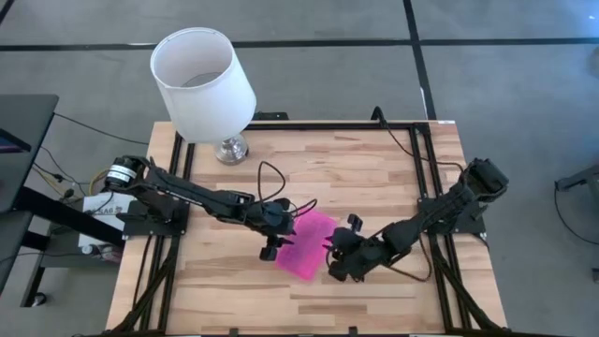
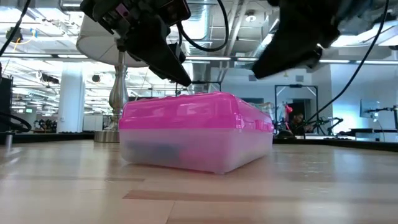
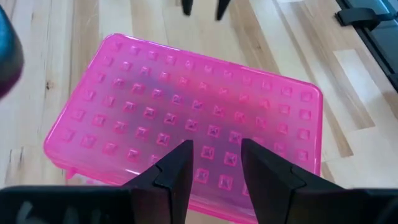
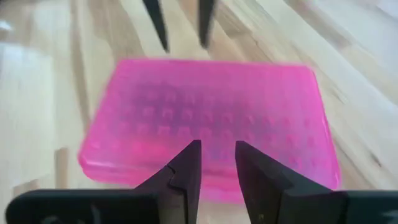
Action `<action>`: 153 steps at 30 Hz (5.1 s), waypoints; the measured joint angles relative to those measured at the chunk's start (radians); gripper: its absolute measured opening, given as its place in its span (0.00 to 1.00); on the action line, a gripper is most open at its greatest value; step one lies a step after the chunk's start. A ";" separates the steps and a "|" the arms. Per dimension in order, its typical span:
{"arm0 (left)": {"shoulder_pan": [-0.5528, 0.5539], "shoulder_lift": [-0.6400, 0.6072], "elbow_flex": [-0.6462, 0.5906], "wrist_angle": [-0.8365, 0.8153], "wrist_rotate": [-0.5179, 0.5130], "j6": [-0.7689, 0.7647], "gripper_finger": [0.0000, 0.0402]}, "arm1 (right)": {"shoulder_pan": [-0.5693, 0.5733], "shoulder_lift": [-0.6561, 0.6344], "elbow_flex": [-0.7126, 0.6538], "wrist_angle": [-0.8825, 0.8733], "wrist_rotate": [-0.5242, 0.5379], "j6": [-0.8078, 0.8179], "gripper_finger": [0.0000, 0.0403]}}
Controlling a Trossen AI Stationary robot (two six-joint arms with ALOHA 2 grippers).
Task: Pick & place school supplies into a supply box
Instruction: Close the pink supply box, then adjust the pink supply box on the table
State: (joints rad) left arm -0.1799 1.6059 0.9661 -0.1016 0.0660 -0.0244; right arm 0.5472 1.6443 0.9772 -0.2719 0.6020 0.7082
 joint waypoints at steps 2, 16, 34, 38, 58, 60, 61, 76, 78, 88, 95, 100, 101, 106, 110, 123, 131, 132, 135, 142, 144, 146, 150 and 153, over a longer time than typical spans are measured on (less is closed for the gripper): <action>0.000 0.000 0.000 -0.003 -0.004 -0.007 0.32 | -0.012 -0.005 0.001 0.046 -0.003 -0.061 0.23; 0.000 0.000 0.000 -0.059 -0.040 -0.048 0.32 | -0.084 0.138 0.004 0.185 -0.170 -0.108 0.23; 0.000 -0.001 -0.001 -0.231 -0.065 -0.055 0.32 | -0.033 0.038 -0.001 0.084 -0.083 -0.131 0.23; -0.003 -0.001 -0.001 -0.249 -0.037 -0.065 0.32 | 0.020 0.023 0.000 0.002 -0.076 -0.028 0.23; -0.088 -0.001 -0.121 -0.062 -0.058 -0.200 0.32 | -0.025 0.080 -0.002 -0.086 -0.101 0.034 0.23; -0.103 -0.001 -0.121 -0.056 -0.086 -0.208 0.32 | -0.034 0.080 -0.002 -0.086 -0.101 0.010 0.23; -0.110 -0.001 -0.121 -0.049 -0.100 -0.214 0.32 | -0.041 0.080 -0.002 -0.086 -0.105 -0.002 0.23; -0.147 -0.001 -0.121 0.041 -0.187 -0.254 0.32 | -0.188 0.080 -0.001 -0.079 -0.174 -0.129 0.23; -0.146 -0.001 -0.121 0.045 -0.195 -0.254 0.32 | -0.203 0.080 -0.001 -0.079 -0.175 -0.143 0.23; -0.142 0.072 -0.115 0.108 -0.199 -0.253 0.32 | -0.251 0.079 -0.001 -0.100 -0.181 -0.175 0.23; -0.137 0.085 -0.122 0.028 -0.193 -0.247 0.32 | -0.224 0.079 0.001 -0.135 -0.209 -0.162 0.23; -0.137 0.087 -0.125 -0.082 -0.205 -0.247 0.32 | -0.177 0.079 0.001 -0.159 -0.218 -0.127 0.23; -0.135 0.085 -0.124 -0.070 -0.216 -0.247 0.32 | -0.167 0.079 0.000 -0.160 -0.219 -0.117 0.23; -0.104 0.082 -0.122 -0.049 -0.254 -0.245 0.32 | -0.124 0.079 0.000 -0.150 -0.223 -0.074 0.23; -0.067 0.082 -0.121 -0.003 -0.254 -0.228 0.32 | -0.098 0.079 0.000 -0.122 -0.228 -0.066 0.23; 0.002 0.082 -0.121 0.037 -0.228 -0.193 0.32 | -0.113 0.078 0.000 -0.140 -0.213 -0.058 0.23; 0.041 0.082 -0.121 0.038 -0.228 -0.152 0.32 | -0.129 0.078 0.000 -0.146 -0.211 -0.061 0.23; 0.048 0.082 -0.121 0.040 -0.228 -0.151 0.32 | -0.130 0.078 0.000 -0.148 -0.210 -0.062 0.23; 0.065 0.082 -0.121 0.046 -0.228 -0.151 0.32 | -0.130 0.078 0.000 -0.165 -0.211 -0.062 0.23; 0.081 0.082 -0.121 0.061 -0.211 -0.151 0.32 | -0.130 0.078 0.000 -0.180 -0.211 -0.061 0.23; 0.082 0.082 -0.121 0.063 -0.211 -0.152 0.32 | -0.130 0.078 0.000 -0.180 -0.211 -0.061 0.23; 0.082 0.082 -0.121 0.064 -0.211 -0.152 0.32 | -0.130 0.078 0.000 -0.180 -0.211 -0.061 0.23; 0.082 0.082 -0.121 0.064 -0.211 -0.152 0.32 | -0.130 0.078 0.000 -0.181 -0.211 -0.061 0.23; 0.082 0.081 -0.121 0.064 -0.209 -0.153 0.32 | -0.130 0.078 0.000 -0.184 -0.211 -0.061 0.23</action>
State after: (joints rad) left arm -0.0982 1.6871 0.8452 -0.0379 -0.1431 -0.1774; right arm 0.4168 1.7226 0.9768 -0.4562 0.3908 0.6468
